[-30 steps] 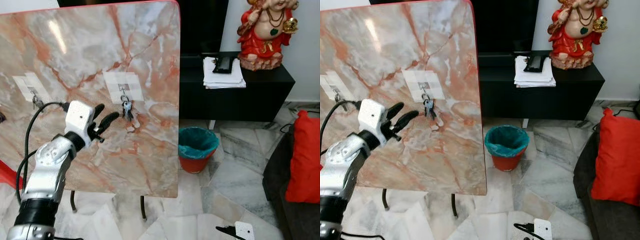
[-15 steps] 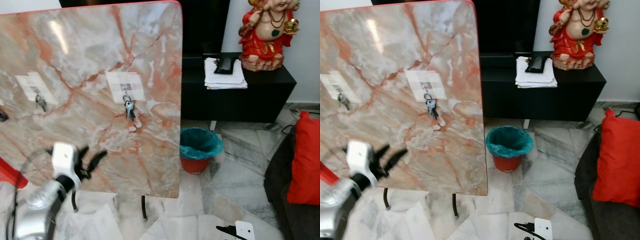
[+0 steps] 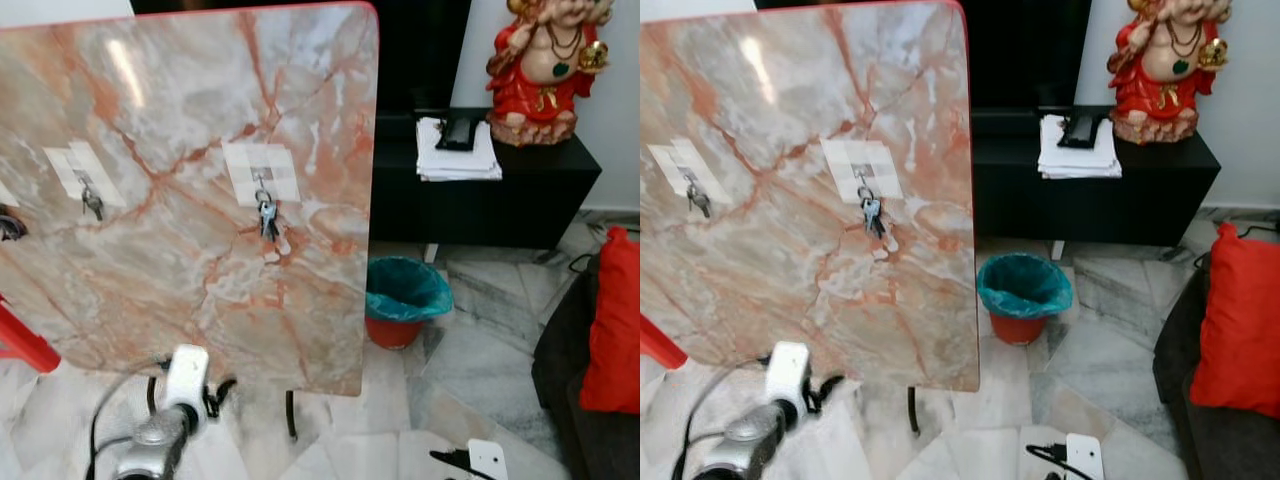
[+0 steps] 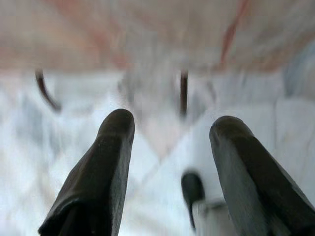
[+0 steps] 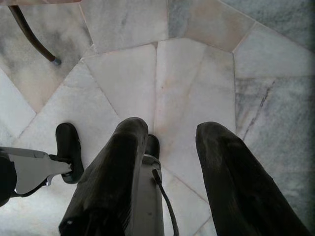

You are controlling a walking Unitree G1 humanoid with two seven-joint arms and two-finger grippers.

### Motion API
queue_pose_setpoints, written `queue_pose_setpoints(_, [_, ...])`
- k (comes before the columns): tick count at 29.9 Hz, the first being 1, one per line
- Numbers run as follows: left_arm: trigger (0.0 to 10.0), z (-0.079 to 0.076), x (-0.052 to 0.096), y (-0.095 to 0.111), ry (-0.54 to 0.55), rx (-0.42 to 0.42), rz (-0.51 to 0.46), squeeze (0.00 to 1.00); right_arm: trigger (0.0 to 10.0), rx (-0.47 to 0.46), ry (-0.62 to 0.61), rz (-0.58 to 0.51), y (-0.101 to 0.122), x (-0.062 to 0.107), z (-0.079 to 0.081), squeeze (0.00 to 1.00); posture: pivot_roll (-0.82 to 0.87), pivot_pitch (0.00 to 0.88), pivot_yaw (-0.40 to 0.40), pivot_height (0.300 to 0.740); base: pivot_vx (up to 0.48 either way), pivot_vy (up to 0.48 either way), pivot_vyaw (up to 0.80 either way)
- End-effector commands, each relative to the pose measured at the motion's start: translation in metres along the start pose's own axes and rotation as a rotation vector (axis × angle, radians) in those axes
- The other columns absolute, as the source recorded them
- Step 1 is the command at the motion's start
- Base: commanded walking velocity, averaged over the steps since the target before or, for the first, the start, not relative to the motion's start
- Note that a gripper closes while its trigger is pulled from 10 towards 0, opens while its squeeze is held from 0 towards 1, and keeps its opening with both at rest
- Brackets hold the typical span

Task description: Hang keys on a hook

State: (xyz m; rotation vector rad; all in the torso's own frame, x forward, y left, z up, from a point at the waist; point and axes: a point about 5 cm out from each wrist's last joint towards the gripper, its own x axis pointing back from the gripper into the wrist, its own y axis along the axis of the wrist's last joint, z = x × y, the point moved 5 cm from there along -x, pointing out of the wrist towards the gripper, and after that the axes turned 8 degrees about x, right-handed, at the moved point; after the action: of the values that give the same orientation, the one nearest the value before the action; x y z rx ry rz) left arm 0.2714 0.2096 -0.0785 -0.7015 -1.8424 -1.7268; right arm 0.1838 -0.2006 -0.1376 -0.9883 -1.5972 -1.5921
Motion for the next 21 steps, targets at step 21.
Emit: queue_pose_setpoints(21, [10.0, 0.000, 0.013, -0.071, 0.113, -0.049, 0.201, 0.00, 10.0, 0.005, -0.035, 0.016, -0.007, 0.002, -0.013, 0.00, 0.00, 0.000, 0.013, 0.740, 0.000, 0.111, 0.00])
